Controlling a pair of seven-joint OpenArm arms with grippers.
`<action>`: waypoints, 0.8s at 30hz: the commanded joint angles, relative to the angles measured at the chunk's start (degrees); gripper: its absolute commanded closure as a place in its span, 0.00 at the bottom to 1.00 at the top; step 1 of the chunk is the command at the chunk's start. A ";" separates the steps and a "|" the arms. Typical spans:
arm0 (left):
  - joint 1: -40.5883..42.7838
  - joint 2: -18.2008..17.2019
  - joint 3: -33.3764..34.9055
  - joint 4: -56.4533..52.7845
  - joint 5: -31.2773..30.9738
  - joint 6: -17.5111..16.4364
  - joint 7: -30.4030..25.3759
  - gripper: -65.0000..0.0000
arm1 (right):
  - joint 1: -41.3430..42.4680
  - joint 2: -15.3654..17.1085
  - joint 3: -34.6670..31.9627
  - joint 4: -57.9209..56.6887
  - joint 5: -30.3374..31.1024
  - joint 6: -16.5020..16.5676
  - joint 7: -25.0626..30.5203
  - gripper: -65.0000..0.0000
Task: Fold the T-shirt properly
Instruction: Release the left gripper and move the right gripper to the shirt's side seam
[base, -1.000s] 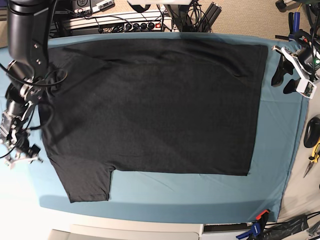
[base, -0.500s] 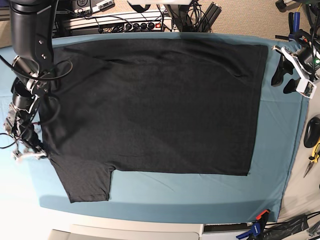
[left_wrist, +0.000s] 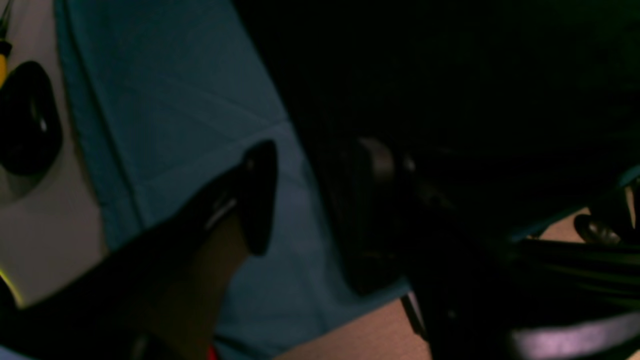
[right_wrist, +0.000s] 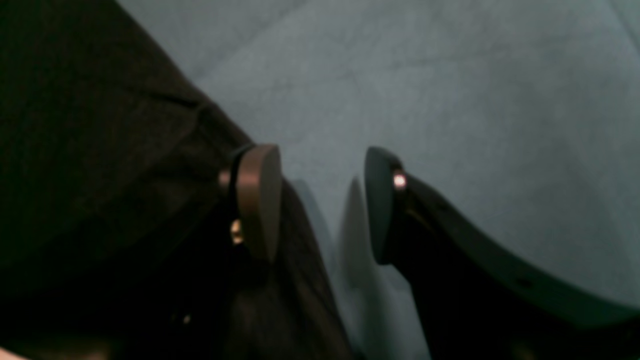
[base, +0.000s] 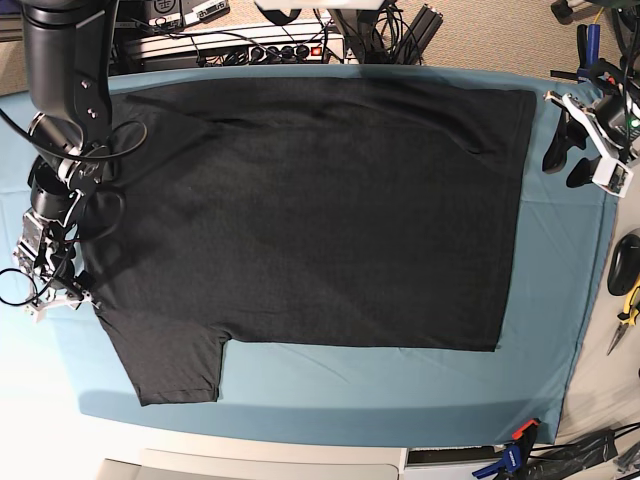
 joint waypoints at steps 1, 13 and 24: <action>0.02 -0.92 -0.48 0.72 -0.59 -0.20 -1.29 0.58 | 1.20 0.68 -0.02 0.92 1.09 0.26 1.60 0.58; 0.02 -0.59 -0.48 0.72 -0.59 -0.22 -1.44 0.58 | -5.99 -0.57 -0.02 0.94 13.38 10.60 2.25 0.58; 0.02 -0.61 -0.48 0.72 -0.59 -0.20 -1.44 0.58 | -4.90 -0.57 -0.02 4.20 15.56 13.53 1.68 0.58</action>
